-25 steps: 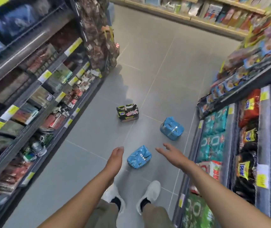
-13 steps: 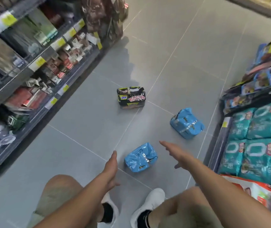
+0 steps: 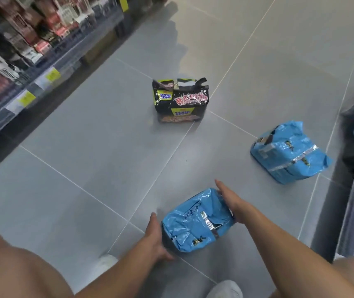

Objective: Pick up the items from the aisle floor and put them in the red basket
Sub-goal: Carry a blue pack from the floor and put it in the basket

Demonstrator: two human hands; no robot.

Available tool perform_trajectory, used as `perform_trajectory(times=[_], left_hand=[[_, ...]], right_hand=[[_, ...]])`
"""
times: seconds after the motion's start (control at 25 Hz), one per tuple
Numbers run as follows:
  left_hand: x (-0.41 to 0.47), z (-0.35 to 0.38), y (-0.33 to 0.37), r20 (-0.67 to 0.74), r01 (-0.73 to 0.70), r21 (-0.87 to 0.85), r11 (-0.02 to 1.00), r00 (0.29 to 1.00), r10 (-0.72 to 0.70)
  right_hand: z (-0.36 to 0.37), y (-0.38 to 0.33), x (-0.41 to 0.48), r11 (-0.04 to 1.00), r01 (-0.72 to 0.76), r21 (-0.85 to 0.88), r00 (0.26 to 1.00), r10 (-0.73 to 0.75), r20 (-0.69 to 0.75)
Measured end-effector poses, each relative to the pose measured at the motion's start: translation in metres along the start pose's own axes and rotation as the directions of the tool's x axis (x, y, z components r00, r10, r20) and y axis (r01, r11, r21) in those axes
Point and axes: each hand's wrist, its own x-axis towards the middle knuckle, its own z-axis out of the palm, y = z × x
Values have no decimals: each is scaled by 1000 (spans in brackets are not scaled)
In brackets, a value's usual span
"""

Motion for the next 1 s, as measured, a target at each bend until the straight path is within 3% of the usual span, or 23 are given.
perform_trajectory(times=[0.16, 0.48, 0.72, 1.0], left_hand=[[54, 1, -2, 77, 20, -138, 990, 997, -9], [14, 1, 10, 46, -71, -69, 995, 996, 74], [-154, 10, 13, 188, -88, 26, 996, 979, 82], [-404, 39, 3, 214, -205, 341, 917, 967, 137]], right_hand=[[-3, 15, 37, 1000, -19, 23, 994, 16, 107], [2, 9, -20, 994, -42, 100, 994, 32, 102], [1, -15, -174, 971, -67, 230, 989, 34, 142], [-13, -44, -398, 915, -133, 382, 983, 74, 167]])
